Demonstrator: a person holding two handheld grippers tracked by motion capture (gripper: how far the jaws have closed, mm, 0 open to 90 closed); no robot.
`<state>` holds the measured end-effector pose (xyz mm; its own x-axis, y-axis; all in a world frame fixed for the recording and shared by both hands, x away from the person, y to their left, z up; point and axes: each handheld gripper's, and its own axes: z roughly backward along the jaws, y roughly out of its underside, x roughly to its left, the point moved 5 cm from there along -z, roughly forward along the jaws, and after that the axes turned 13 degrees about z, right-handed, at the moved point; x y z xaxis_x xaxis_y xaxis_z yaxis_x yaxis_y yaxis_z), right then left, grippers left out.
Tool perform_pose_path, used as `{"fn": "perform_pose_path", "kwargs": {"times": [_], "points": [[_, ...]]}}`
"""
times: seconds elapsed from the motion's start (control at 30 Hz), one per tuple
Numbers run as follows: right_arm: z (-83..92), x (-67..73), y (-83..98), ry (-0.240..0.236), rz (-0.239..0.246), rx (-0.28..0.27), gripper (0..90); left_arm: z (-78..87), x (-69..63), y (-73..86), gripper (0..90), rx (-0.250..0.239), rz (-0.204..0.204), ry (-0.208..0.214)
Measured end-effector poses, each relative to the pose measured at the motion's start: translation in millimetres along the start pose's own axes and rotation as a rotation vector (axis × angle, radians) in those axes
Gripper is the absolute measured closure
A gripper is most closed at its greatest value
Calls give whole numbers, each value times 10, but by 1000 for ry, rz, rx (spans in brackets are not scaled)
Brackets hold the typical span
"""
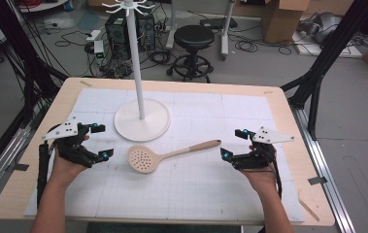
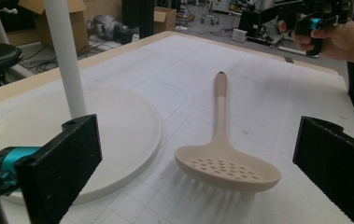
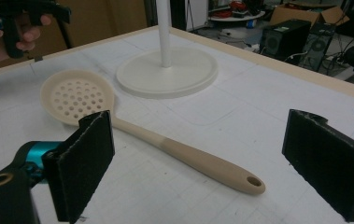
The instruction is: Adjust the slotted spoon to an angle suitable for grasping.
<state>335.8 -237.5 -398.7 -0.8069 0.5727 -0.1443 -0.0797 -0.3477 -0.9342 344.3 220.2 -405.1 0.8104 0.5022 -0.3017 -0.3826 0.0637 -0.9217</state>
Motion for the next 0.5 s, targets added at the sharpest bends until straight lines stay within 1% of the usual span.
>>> {"fn": "perform_pose_path", "kwargs": {"times": [0.03, 0.07, 0.2, 0.27, 0.37, 0.5], "points": [[0, 0, 0, 0, 0, 0, 79, 0, 0, 0, 17, 0, 0, 0], [-5, -9, 7, -3, -6, -1, 79, -2, 10, -1, 17, 1, 2, -9], [6, -1, 19, -2, -6, 5, 79, -1, 6, 3, 17, 6, 6, -7], [5, 8, 23, -1, -1, 14, 79, -2, 4, 2, 17, 4, 1, -6], [9, 18, 8, 4, 2, 11, 79, 2, -2, -1, 17, 2, 4, -2], [-23, 59, -28, -6, 21, 16, 79, 12, -9, -10, 17, -3, 1, -2]]}}
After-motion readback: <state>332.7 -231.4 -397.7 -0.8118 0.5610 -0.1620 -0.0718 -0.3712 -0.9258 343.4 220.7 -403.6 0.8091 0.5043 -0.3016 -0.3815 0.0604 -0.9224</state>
